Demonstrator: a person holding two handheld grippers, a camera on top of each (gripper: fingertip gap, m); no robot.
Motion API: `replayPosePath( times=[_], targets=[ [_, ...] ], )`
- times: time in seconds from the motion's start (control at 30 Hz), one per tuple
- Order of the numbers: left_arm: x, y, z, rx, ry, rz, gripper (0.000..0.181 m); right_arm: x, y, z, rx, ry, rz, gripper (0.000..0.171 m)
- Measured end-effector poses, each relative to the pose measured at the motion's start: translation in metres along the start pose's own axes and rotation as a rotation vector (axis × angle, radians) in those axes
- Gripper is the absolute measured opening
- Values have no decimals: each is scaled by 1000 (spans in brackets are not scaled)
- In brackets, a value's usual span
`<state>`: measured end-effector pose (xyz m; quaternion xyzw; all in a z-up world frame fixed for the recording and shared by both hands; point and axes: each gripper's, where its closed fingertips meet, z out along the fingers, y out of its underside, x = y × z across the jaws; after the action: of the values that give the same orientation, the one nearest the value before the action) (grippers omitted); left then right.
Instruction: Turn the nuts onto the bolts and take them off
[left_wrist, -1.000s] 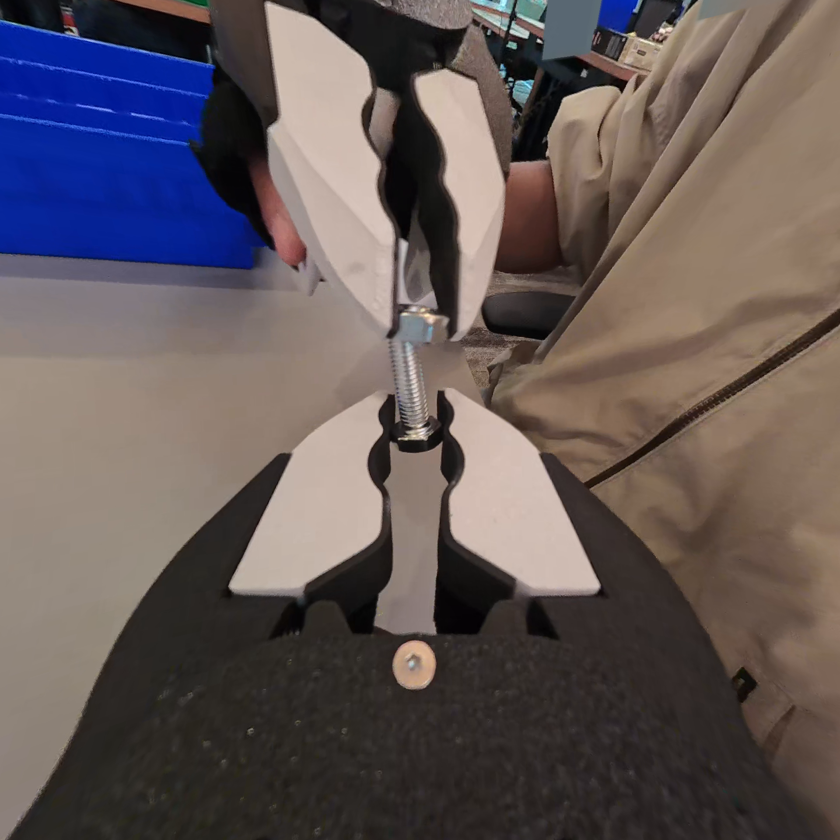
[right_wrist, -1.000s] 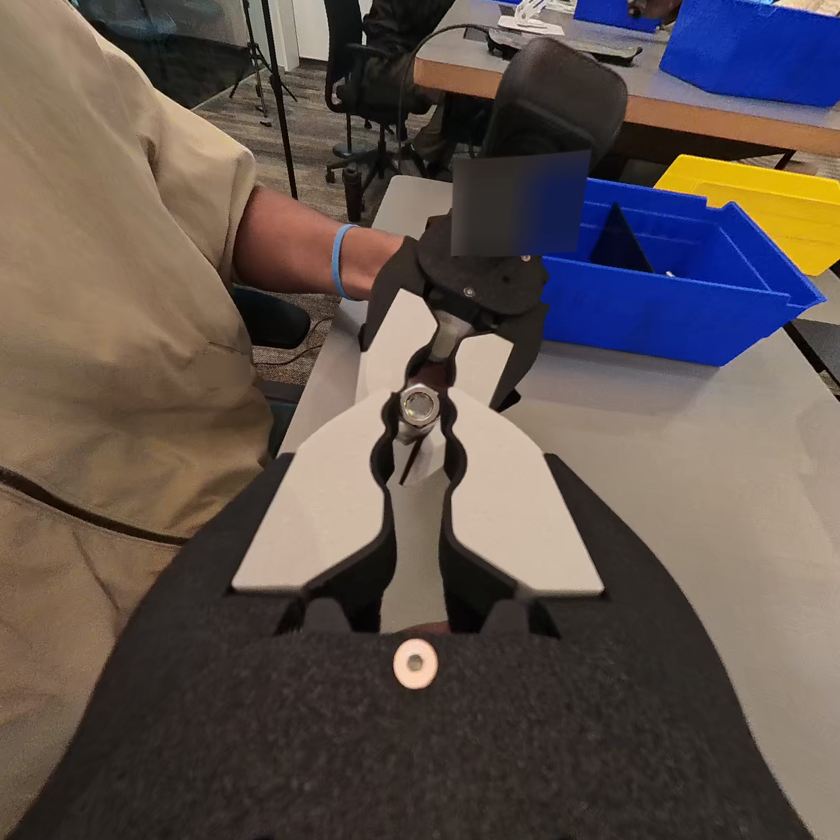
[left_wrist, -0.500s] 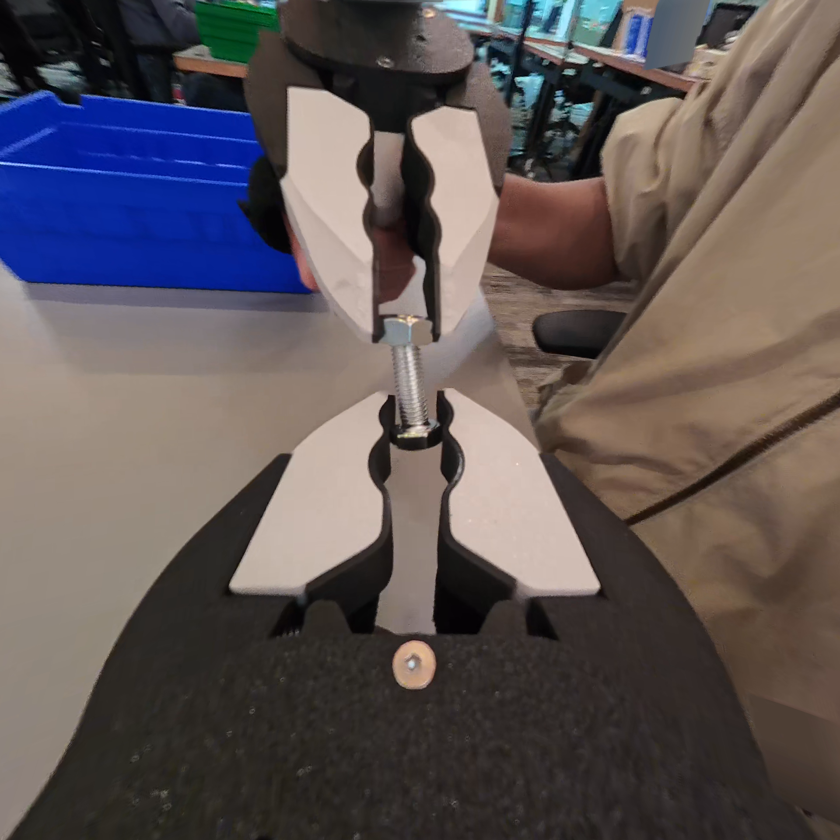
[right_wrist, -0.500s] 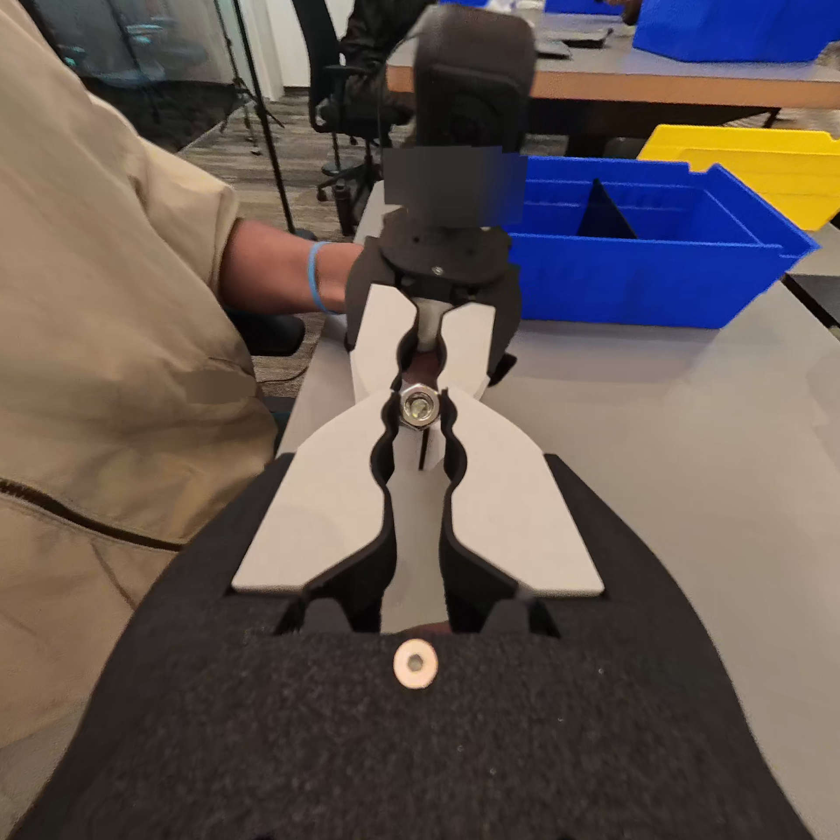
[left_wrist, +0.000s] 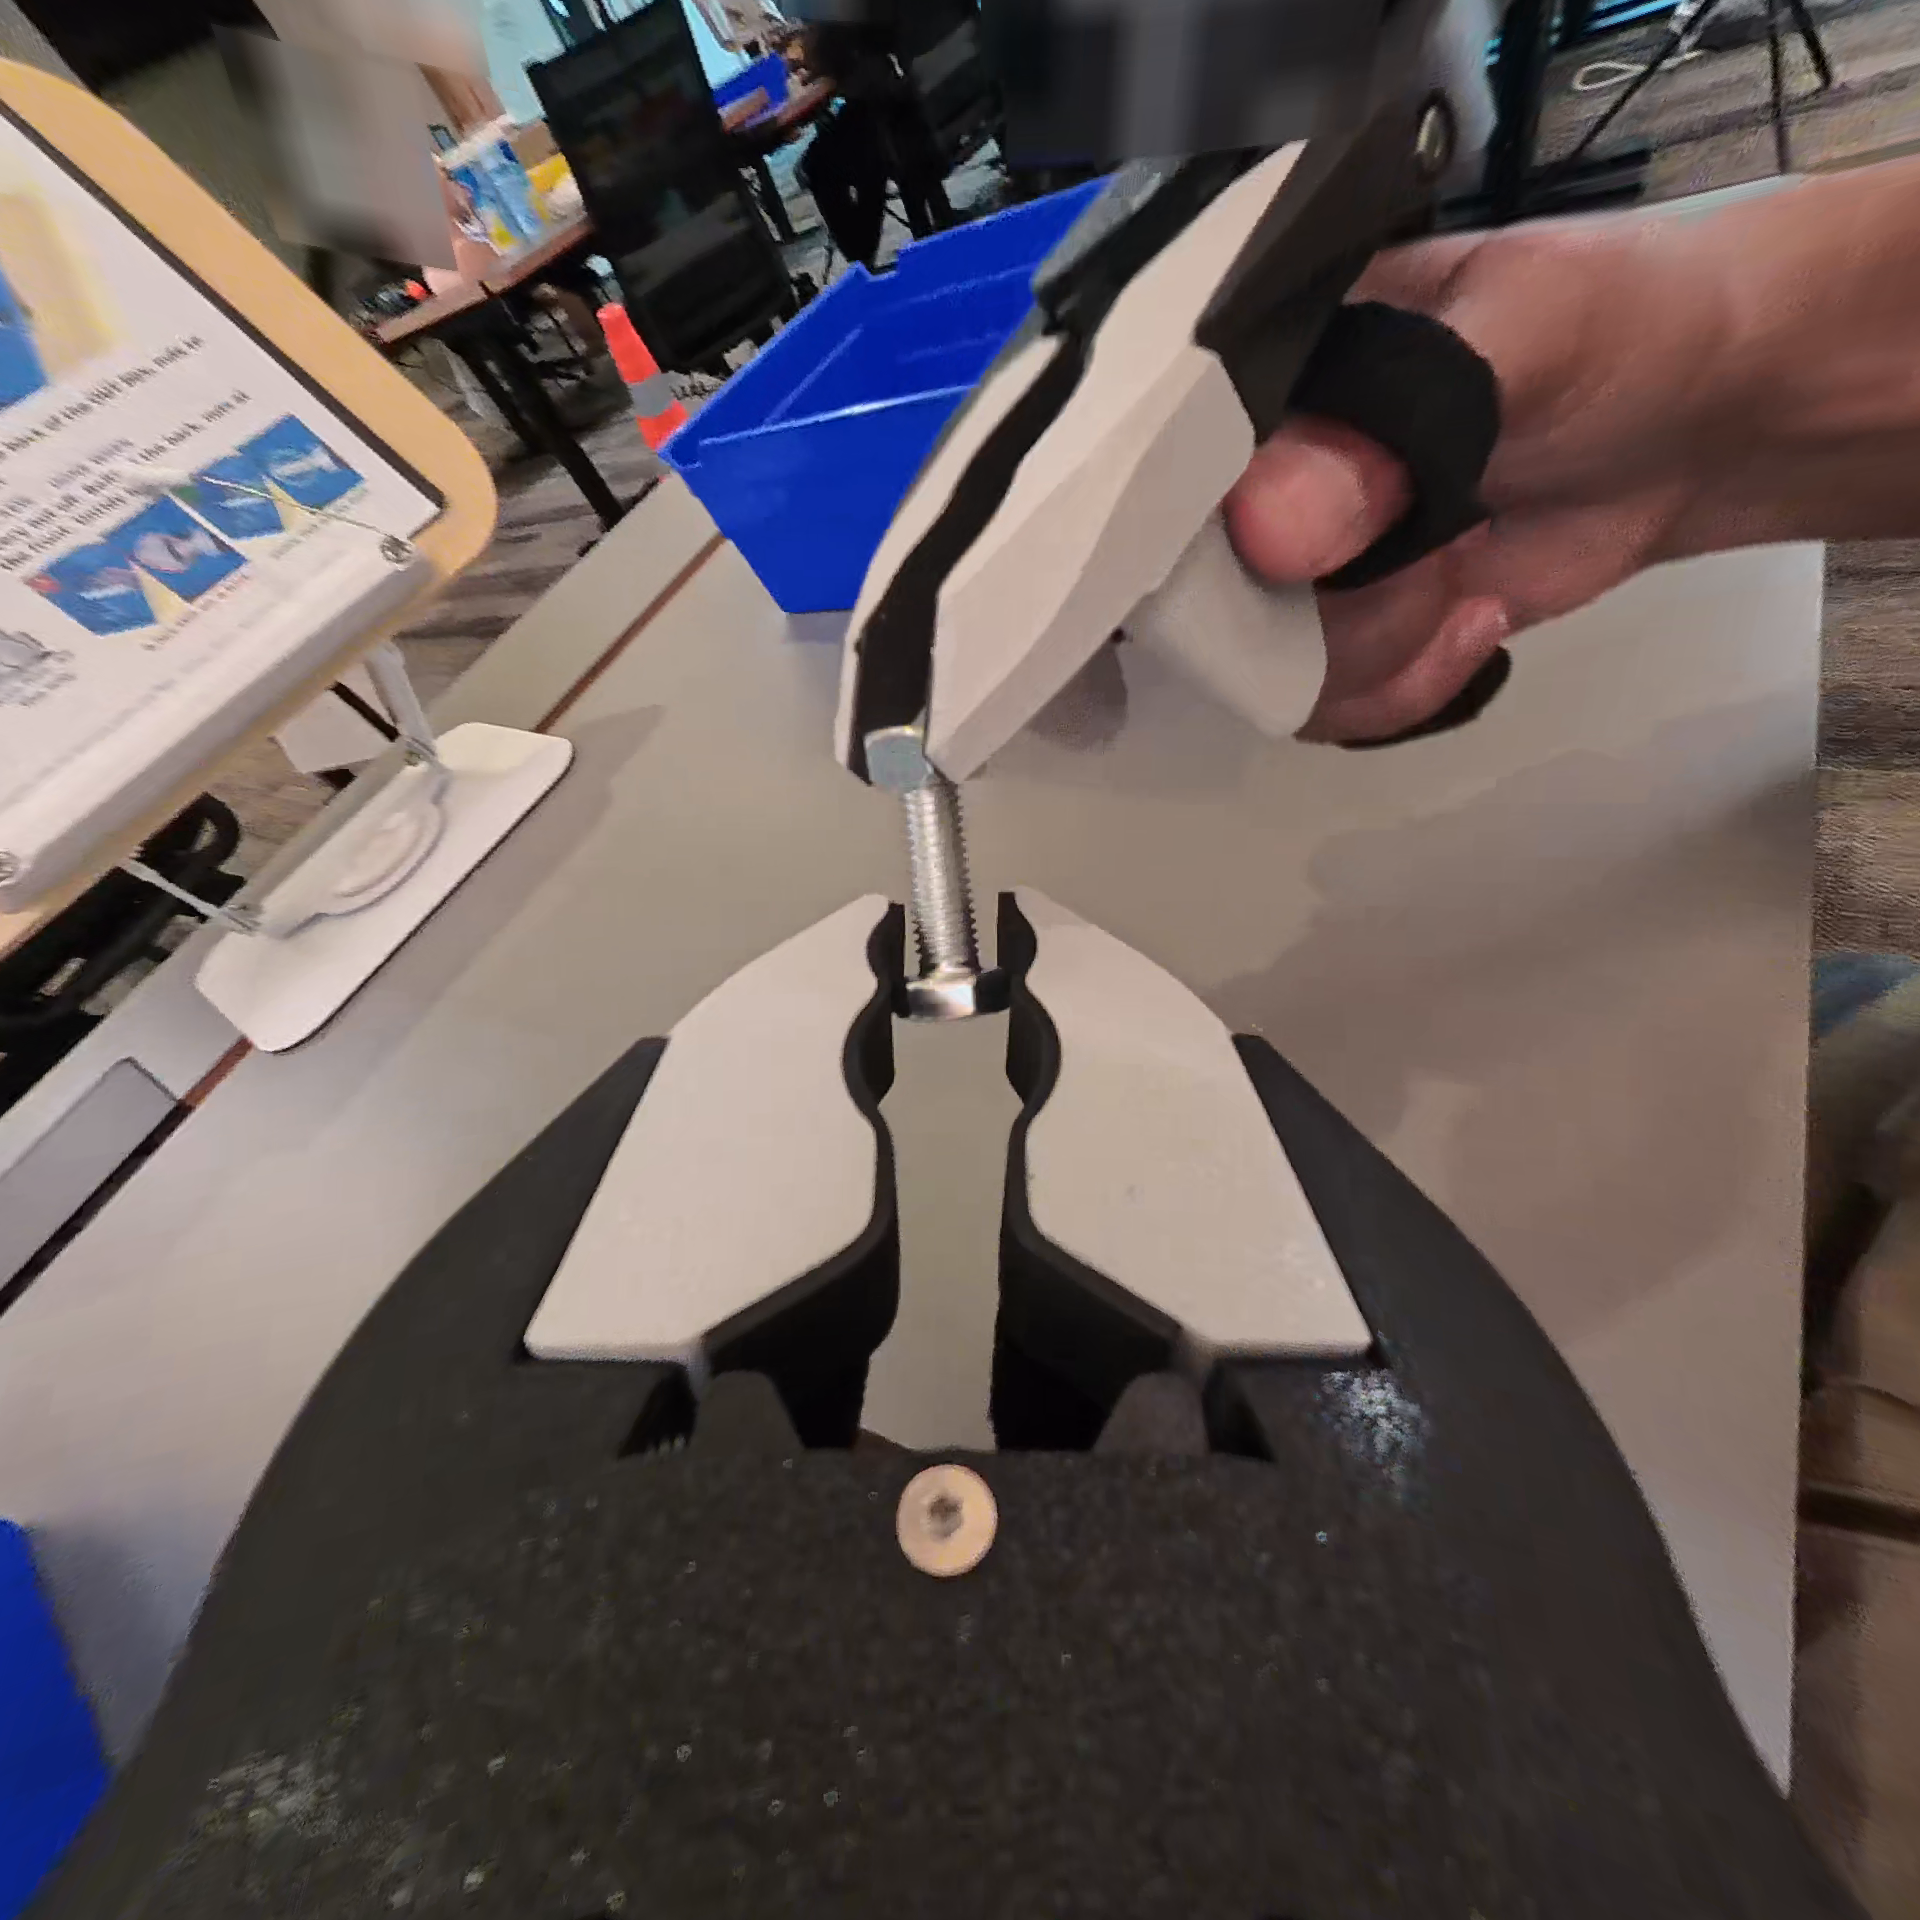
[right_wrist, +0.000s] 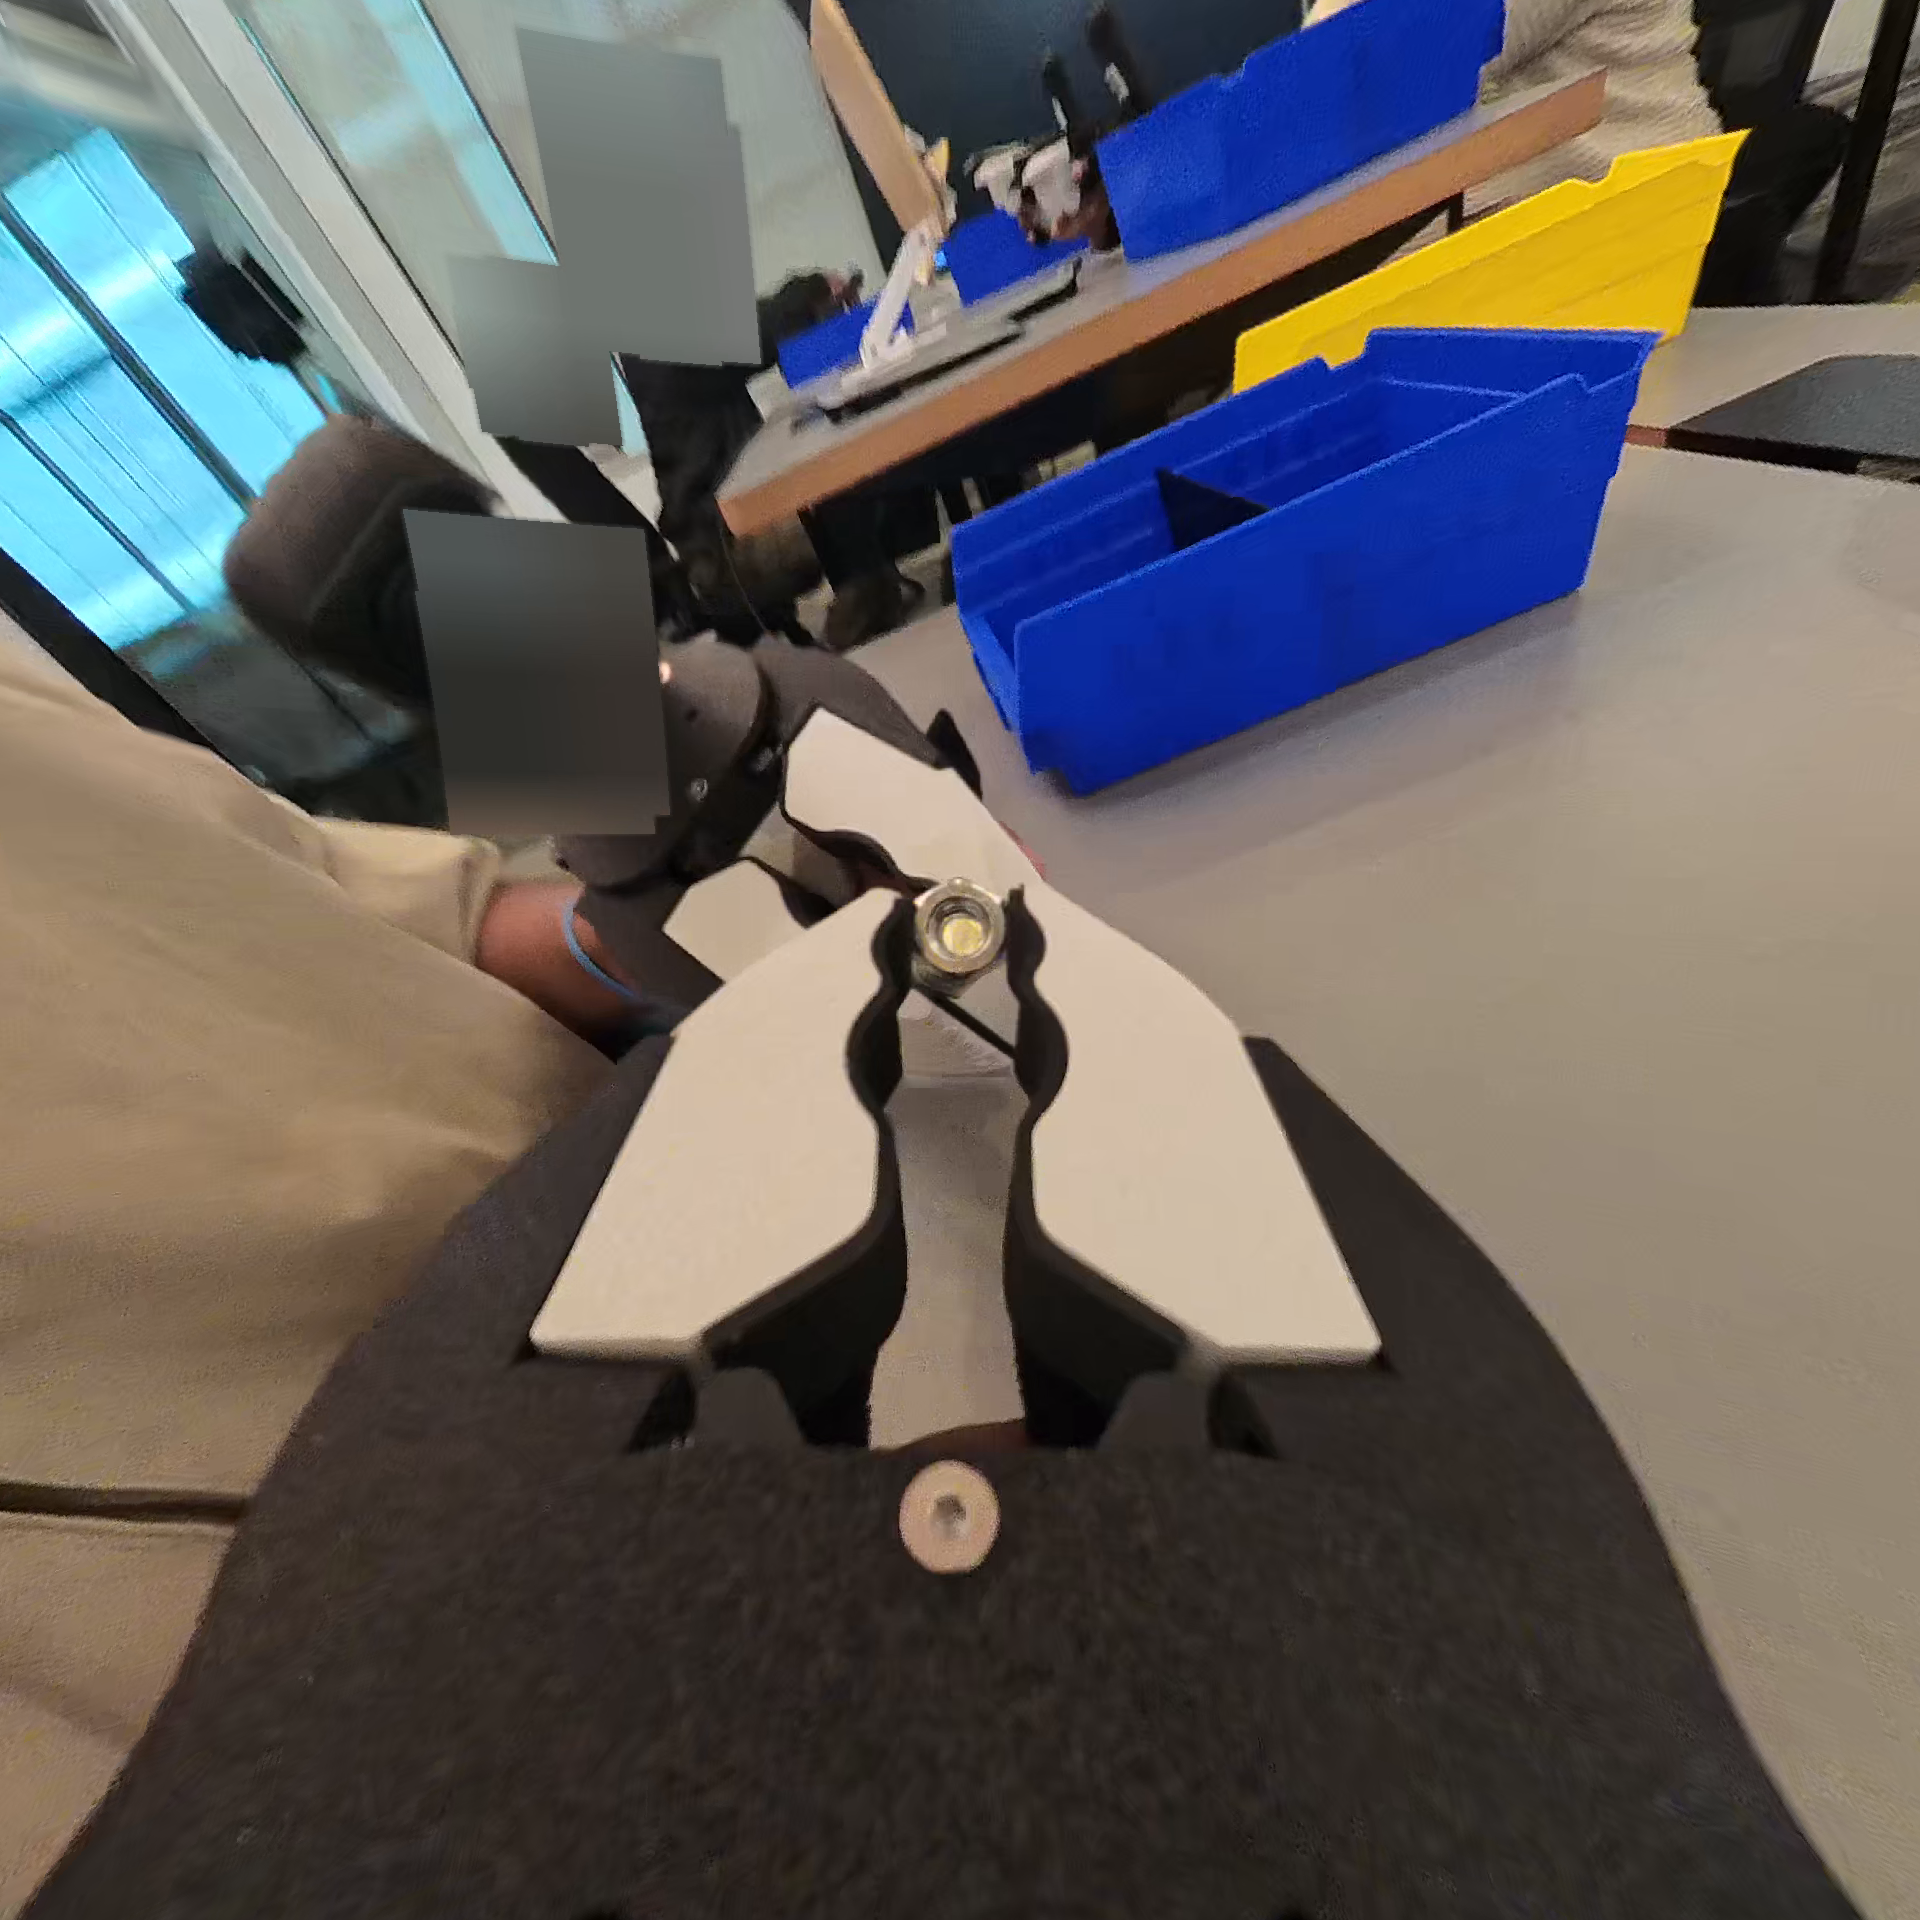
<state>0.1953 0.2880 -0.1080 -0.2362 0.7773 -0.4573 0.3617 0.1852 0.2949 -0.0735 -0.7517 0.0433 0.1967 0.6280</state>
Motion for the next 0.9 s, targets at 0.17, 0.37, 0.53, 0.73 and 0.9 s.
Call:
replayPosePath(
  times=[0.17, 0.37, 0.53, 0.73, 0.9],
  targets=[
    [-9, 2, 0, -40, -152, 58, 16, 8, -1, 1, 53, 64, 108, 17],
    [-12, -1, -4, 1, -221, 84, 16, 2, -7, 4, 134, 4, 261, 17],
    [-13, -3, -7, 14, -229, 103, 16, 1, -8, 5, 136, -17, 300, 17],
    [-17, 6, -4, -48, -248, 120, 16, 9, -4, 8, 143, 16, 425, 17],
    [-16, 16, 2, -88, -206, 79, 16, 15, 3, 11, 95, 44, 440, 17]
  ],
)
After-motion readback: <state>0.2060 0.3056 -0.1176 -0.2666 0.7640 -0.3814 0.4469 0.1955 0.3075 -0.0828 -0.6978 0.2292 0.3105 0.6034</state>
